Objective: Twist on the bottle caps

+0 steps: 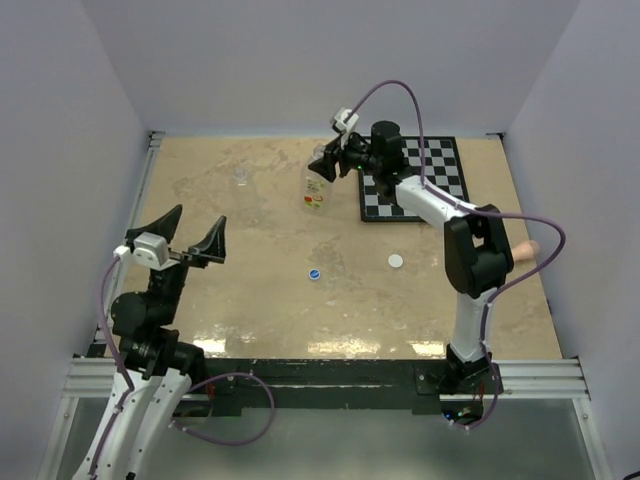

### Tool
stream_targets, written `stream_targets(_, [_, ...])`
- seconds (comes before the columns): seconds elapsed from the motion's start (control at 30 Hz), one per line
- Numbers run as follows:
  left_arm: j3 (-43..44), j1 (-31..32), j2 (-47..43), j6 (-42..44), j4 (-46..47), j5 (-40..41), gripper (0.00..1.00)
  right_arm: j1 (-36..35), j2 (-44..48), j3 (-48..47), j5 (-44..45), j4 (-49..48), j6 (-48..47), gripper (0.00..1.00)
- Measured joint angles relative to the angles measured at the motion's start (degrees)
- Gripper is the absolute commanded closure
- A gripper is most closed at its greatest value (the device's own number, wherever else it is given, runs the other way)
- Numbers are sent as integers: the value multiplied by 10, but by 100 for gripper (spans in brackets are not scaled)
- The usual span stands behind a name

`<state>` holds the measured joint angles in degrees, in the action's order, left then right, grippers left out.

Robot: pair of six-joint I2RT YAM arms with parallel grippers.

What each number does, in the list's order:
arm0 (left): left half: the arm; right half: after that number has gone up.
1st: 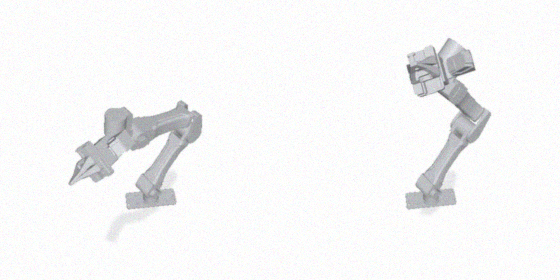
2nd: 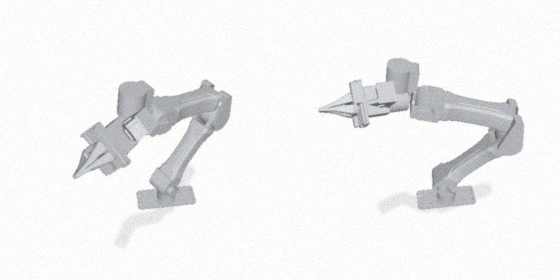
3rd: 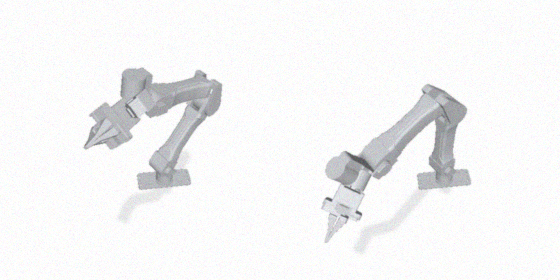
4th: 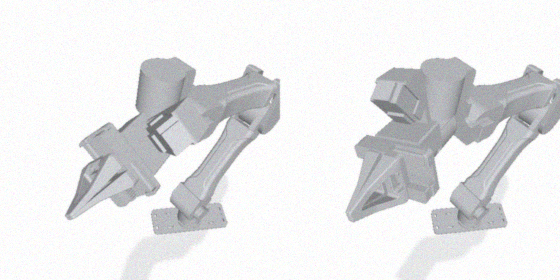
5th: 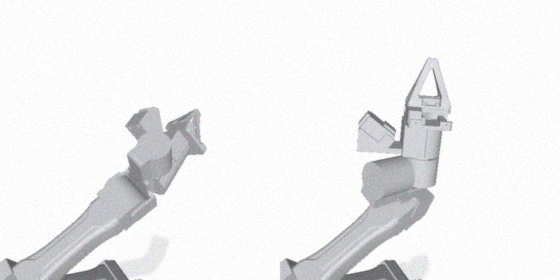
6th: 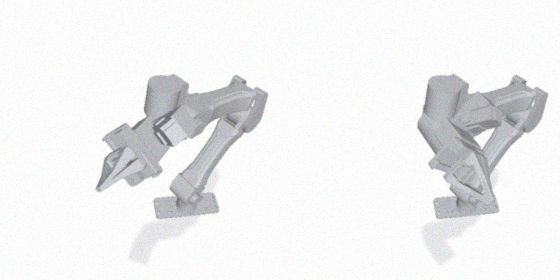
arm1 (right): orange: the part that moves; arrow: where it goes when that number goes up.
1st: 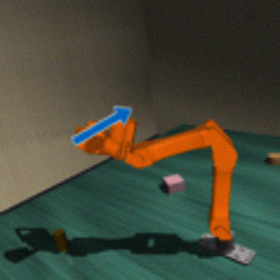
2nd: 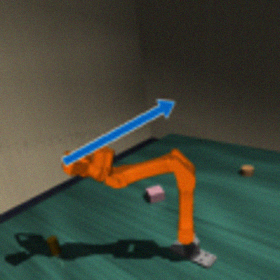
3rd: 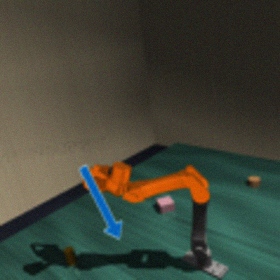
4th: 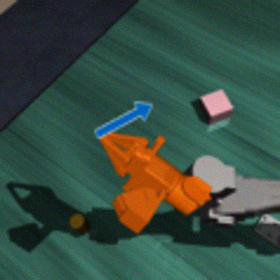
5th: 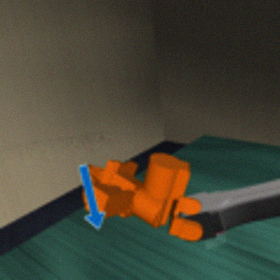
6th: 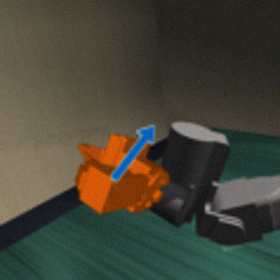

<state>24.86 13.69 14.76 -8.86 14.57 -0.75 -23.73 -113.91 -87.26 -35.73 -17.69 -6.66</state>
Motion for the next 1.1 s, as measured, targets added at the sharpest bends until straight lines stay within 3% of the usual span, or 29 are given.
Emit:
stream_targets(0.2, [-3,0,44,2,19,-44,0,0,51,32,2,1,8,86])
stream_targets(0.37, [2,3,134,6,26,-75,0,-1,99,49,15,2,28,90])
stream_targets(0.53, [100,21,294,19,-26,-110,0,-7,140,62,46,10,53,92])
stream_targets(0.63, [142,69,352,53,-32,-103,0,-14,163,75,69,19,82,92])
stream_targets(0.83, [137,148,378,118,13,-80,0,-21,203,102,96,42,142,93])
stream_targets(1.1, [124,180,432,162,80,-50,0,-34,264,129,125,60,211,94])
